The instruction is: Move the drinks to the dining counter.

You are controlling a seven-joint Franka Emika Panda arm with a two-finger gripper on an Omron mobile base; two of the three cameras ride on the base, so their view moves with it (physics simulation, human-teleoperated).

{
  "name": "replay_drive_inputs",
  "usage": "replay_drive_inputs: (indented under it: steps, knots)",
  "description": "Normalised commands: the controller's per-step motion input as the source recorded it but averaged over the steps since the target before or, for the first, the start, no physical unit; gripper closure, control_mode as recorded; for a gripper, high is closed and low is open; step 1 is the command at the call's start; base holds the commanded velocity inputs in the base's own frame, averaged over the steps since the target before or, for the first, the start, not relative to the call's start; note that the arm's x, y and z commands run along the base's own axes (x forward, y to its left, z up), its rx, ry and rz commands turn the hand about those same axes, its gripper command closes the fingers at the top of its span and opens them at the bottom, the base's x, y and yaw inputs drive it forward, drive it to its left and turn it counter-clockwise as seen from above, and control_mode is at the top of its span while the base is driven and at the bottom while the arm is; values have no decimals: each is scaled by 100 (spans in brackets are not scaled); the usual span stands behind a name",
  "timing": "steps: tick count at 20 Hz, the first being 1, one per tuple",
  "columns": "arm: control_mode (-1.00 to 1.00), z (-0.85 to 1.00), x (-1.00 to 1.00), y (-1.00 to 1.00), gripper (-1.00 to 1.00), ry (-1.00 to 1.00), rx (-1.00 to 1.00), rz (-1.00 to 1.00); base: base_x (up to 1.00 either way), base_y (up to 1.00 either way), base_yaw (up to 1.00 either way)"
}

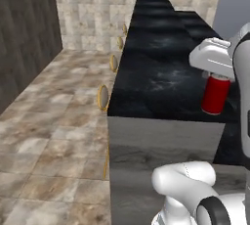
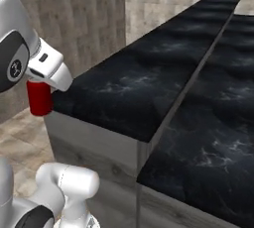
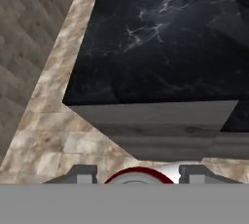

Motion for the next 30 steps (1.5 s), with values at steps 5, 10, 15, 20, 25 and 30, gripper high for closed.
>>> replay_drive_inputs:
  steps: [5,10,15,20,25,30]
  knots:
    - [100,0,0,0,100,0,0,0,100,21,-24]
    - [100,0,0,0,100,0,0,0,100,-38,0]
    - [100,0,0,0,100,0,0,0,100,2,0]
    - [100,0,0,0,100,0,0,0,100,0,-17]
    - [100,0,0,0,100,0,0,0,100,16,-45]
    - [100,0,0,0,100,0,0,0,100,23,-42]
